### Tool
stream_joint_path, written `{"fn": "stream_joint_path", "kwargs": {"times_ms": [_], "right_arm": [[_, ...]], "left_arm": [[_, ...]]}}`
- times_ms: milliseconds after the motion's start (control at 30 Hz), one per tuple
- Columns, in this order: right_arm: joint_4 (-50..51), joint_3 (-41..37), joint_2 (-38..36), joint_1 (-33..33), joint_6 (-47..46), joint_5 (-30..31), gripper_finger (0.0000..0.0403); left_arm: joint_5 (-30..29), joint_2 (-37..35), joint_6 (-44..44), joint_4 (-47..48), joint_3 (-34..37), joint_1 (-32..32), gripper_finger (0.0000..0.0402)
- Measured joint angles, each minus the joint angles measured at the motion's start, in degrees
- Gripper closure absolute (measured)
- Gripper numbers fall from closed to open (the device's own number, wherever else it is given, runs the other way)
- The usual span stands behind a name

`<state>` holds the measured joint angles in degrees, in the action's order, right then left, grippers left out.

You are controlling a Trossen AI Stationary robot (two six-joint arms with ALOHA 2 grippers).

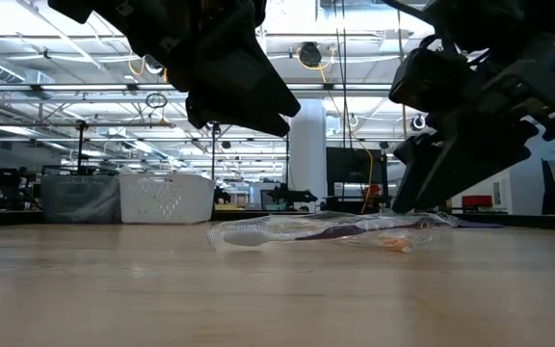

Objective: Pick & Place Toothbrushes
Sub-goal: Put the violet toothbrush into the gray bin

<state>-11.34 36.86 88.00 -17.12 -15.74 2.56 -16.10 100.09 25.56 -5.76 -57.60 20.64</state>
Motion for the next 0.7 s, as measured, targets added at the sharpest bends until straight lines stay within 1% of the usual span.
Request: {"fn": "stream_joint_path", "kwargs": {"times_ms": [267,400,500,600,700], "right_arm": [[0.84,0.00,0.23,-0.21,1.73,0.39,0.0206],[1.34,0.00,1.94,-0.21,1.82,0.36,0.0215],[0.08,0.04,4.68,-0.22,1.71,0.54,0.0223],[-2.07,0.08,6.39,-0.13,1.66,0.82,0.0243],[-2.37,0.13,6.63,0.01,1.92,1.01,0.0284]], "left_arm": [[0.00,0.00,0.02,-0.02,0.00,0.00,0.0227],[-0.02,0.00,0.02,0.00,0.00,0.00,0.0227],[-0.01,0.00,0.02,-0.03,0.00,0.00,0.0227],[-0.02,0.00,0.02,-0.04,0.00,0.00,0.0227],[-0.02,0.00,0.02,-0.03,0.00,0.00,0.0227]]}}
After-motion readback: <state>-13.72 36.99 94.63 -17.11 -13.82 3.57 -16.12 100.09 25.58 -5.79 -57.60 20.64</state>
